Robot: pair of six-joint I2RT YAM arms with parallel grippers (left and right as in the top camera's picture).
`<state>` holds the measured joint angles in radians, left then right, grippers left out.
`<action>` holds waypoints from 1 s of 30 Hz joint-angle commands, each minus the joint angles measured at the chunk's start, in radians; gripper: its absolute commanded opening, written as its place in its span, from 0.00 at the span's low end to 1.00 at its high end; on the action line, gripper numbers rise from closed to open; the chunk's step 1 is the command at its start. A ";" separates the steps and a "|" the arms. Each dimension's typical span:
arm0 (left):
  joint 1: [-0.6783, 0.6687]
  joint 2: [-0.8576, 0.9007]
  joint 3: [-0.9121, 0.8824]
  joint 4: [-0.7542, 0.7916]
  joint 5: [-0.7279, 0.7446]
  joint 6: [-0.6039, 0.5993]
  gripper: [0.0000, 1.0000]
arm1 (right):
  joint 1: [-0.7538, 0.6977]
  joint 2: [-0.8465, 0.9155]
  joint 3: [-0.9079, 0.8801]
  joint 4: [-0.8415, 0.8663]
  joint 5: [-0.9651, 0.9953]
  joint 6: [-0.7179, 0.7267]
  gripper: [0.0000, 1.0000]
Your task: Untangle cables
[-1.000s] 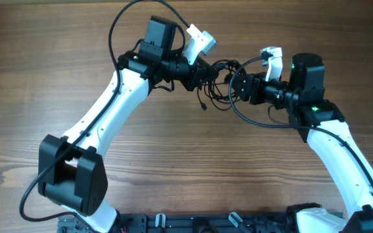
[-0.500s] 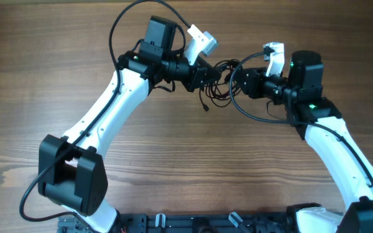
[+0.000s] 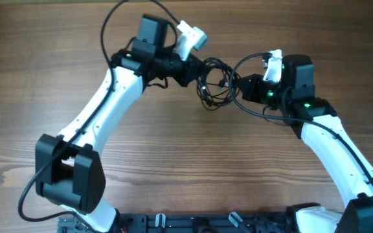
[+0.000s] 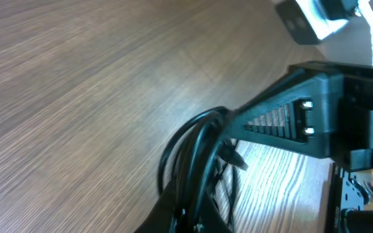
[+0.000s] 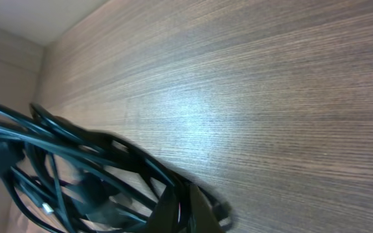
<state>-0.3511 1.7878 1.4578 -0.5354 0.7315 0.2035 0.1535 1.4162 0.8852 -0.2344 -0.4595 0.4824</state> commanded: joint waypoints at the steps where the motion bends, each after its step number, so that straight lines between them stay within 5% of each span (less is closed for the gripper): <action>1: 0.148 -0.038 0.016 -0.007 -0.060 -0.002 0.04 | -0.082 0.013 -0.014 -0.061 0.205 0.015 0.05; 16: 0.195 -0.062 0.016 -0.072 -0.056 -0.002 0.04 | -0.217 0.013 -0.014 -0.145 0.233 -0.048 0.05; 24: 0.140 -0.062 0.016 0.002 0.126 0.002 0.07 | -0.217 0.013 -0.014 -0.060 -0.298 -0.327 0.43; 30: 0.113 -0.062 0.016 0.091 0.333 0.001 0.08 | -0.217 0.013 -0.014 -0.018 -0.464 -0.353 0.47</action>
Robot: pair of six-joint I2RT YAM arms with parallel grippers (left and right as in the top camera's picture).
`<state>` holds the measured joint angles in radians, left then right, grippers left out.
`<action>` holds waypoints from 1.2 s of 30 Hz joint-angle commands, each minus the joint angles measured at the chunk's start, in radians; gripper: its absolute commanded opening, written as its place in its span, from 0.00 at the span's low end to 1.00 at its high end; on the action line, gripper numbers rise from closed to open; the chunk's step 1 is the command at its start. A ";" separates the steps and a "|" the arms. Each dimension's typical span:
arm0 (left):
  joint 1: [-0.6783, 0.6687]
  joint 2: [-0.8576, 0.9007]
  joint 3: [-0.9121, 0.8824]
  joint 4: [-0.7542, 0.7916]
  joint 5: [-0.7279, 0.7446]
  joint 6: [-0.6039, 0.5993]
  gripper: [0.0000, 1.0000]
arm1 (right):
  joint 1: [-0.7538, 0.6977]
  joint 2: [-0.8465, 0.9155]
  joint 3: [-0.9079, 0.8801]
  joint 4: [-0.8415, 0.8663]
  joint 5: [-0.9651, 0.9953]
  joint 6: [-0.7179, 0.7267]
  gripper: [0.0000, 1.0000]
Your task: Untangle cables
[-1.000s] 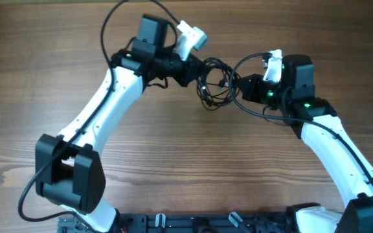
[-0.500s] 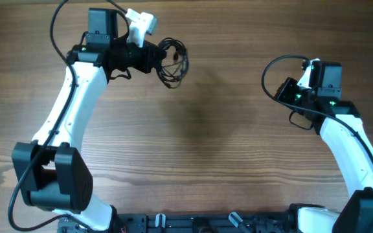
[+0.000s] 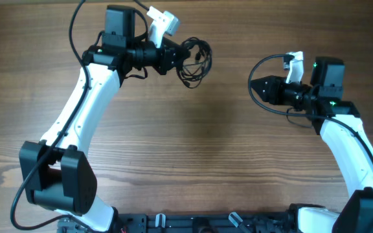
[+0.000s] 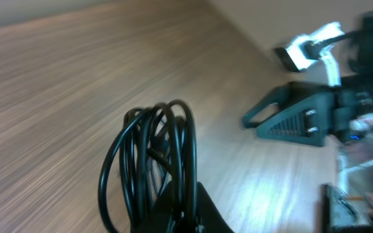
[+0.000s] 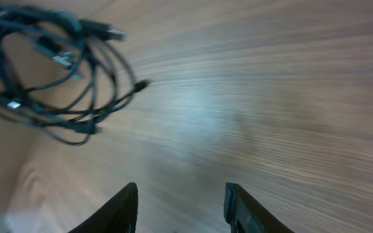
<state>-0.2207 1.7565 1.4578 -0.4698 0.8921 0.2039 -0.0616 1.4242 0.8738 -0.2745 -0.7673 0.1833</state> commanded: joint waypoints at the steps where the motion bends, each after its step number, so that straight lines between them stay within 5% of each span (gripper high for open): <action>1: -0.023 -0.031 0.016 0.031 0.173 0.002 0.09 | -0.001 0.005 -0.002 0.034 -0.156 -0.049 0.48; 10: -0.069 -0.023 0.016 0.068 0.156 -0.055 0.10 | 0.010 0.005 -0.002 0.080 -0.259 -0.084 0.50; 15: -0.122 -0.023 0.016 0.109 0.159 -0.056 0.10 | 0.029 0.006 -0.002 0.135 -0.287 -0.002 0.41; 36: -0.183 -0.023 0.016 0.163 0.205 -0.108 0.09 | 0.175 0.007 -0.002 0.264 0.072 0.214 0.45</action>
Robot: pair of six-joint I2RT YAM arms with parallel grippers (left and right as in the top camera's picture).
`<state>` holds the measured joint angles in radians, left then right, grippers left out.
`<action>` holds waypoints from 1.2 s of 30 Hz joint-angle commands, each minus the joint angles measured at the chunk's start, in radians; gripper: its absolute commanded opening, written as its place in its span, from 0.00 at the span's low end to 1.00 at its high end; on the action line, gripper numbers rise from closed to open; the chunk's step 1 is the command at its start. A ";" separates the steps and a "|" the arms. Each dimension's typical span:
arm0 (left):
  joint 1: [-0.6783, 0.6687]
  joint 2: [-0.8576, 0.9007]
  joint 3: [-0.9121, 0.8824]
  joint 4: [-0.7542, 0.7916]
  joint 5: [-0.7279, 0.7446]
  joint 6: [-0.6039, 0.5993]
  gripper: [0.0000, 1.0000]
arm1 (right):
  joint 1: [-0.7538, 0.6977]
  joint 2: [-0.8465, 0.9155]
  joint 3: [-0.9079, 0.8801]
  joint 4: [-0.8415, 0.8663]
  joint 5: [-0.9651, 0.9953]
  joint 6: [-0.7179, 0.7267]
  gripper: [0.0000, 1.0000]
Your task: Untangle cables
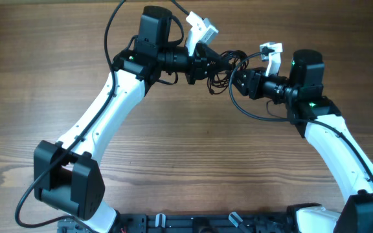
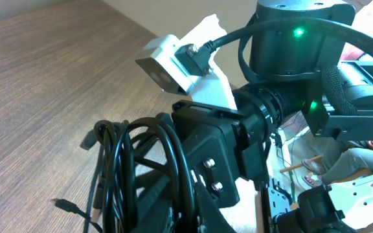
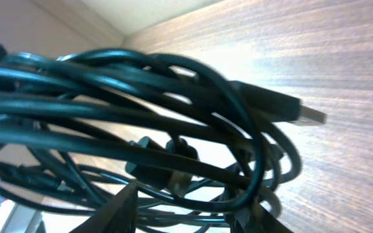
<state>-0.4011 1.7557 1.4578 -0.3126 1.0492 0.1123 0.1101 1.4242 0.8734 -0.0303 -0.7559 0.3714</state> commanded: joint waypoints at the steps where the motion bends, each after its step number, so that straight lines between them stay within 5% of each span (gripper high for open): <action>1: -0.003 -0.022 0.016 0.006 0.048 -0.017 0.09 | 0.003 0.007 -0.002 0.041 0.060 0.047 0.45; 10: -0.023 -0.022 0.016 0.005 0.051 -0.017 0.09 | 0.003 0.010 -0.002 0.096 0.093 0.103 0.44; 12: -0.032 -0.022 0.016 0.005 0.051 -0.017 0.09 | 0.003 0.010 -0.002 0.097 0.112 0.105 0.33; 14: -0.035 -0.022 0.016 0.007 0.050 -0.016 0.09 | 0.003 0.010 -0.002 0.096 0.127 0.124 0.07; 22: 0.000 -0.022 0.016 0.006 -0.069 -0.016 0.09 | 0.003 0.010 -0.002 0.074 0.133 0.129 0.05; 24: 0.008 -0.022 0.016 0.005 -0.189 -0.023 0.17 | 0.002 0.010 -0.002 0.050 0.158 0.129 0.05; 25: 0.011 -0.022 0.016 0.002 -0.261 -0.028 0.30 | 0.000 0.010 -0.002 0.033 0.175 0.129 0.05; 27: 0.014 -0.022 0.016 -0.005 -0.348 -0.047 0.62 | -0.003 0.010 -0.002 0.014 0.186 0.128 0.04; 28: 0.013 -0.022 0.016 -0.017 -0.392 -0.046 1.00 | -0.006 0.010 -0.002 0.011 0.185 0.127 0.05; 36: 0.013 -0.019 0.016 -0.142 -0.416 -0.035 1.00 | -0.016 0.009 -0.002 0.044 0.168 0.187 0.04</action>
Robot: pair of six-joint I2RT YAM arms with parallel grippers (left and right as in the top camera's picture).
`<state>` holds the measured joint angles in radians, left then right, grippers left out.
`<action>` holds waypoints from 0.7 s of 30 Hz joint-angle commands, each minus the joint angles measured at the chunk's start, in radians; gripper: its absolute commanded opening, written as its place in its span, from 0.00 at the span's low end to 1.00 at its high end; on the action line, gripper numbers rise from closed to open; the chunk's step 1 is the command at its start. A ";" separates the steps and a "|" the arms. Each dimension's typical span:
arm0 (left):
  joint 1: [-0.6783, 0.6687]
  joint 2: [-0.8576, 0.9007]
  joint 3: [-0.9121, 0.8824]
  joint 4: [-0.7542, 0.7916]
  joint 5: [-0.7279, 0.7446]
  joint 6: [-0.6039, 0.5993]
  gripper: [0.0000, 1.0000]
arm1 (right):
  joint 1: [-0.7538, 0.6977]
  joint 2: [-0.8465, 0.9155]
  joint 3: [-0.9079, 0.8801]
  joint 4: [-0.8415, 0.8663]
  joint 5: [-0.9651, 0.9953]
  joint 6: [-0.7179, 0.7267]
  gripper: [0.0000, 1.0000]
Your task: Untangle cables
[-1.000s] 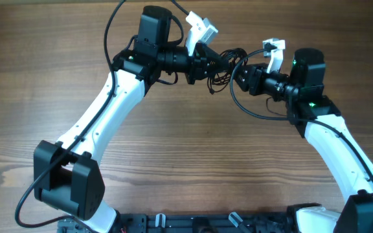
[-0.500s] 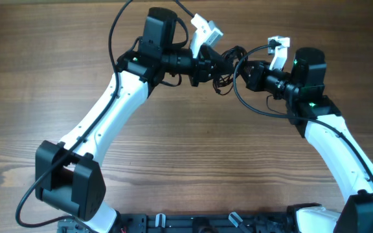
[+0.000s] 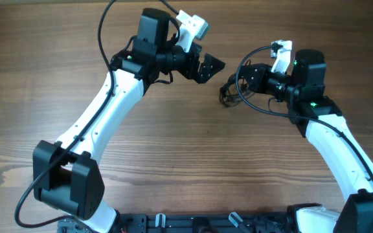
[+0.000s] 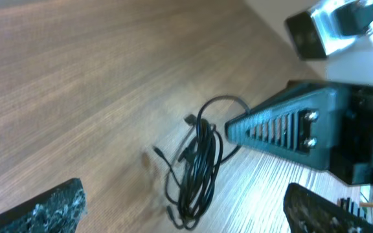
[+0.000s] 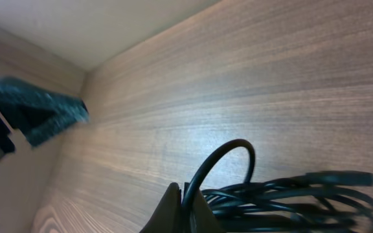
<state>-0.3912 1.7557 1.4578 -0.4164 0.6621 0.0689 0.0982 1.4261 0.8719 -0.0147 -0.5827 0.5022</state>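
The tangled bundle of black cables (image 3: 228, 92) hangs from my right gripper (image 3: 246, 77), just above the wooden table (image 3: 173, 155). In the right wrist view the gripper (image 5: 186, 202) is shut on one loop, with the rest of the bundle (image 5: 290, 194) trailing to the right. My left gripper (image 3: 210, 66) is wide open a little to the left of the bundle and touches nothing. From the left wrist its fingers (image 4: 44, 208) frame the bundle (image 4: 198, 163), which dangles below the right gripper (image 4: 283, 129).
My right arm's own black camera cable (image 3: 241, 103) loops close beside the bundle. The left wrist's white camera (image 3: 192, 26) sits above that gripper. A dark rail (image 3: 193, 223) runs along the near table edge.
My left gripper let go of the bundle and now stands open, drawn back to the left. My right gripper, then open around the cables, is shut on a loop and holds the whole bundle.
First both grippers were shut on the bundle mid-table. Then the left one held it alone at the far left, with the right open and apart. The two then met again, and now the bundle hangs from the right gripper.
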 commanded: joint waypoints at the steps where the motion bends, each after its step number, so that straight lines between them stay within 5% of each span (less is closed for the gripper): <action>1: 0.003 -0.013 0.016 -0.062 -0.028 0.031 1.00 | -0.010 0.007 0.000 0.046 -0.010 0.075 0.05; 10: 0.002 0.059 0.014 -0.229 0.183 0.269 0.98 | -0.034 0.006 0.000 0.143 -0.074 0.119 0.04; 21: 0.002 0.079 0.014 -0.131 0.186 0.268 0.63 | -0.034 0.006 0.000 0.212 -0.145 0.179 0.04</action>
<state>-0.3912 1.8168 1.4590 -0.5728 0.8249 0.3233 0.0662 1.4269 0.8719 0.1848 -0.6842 0.6621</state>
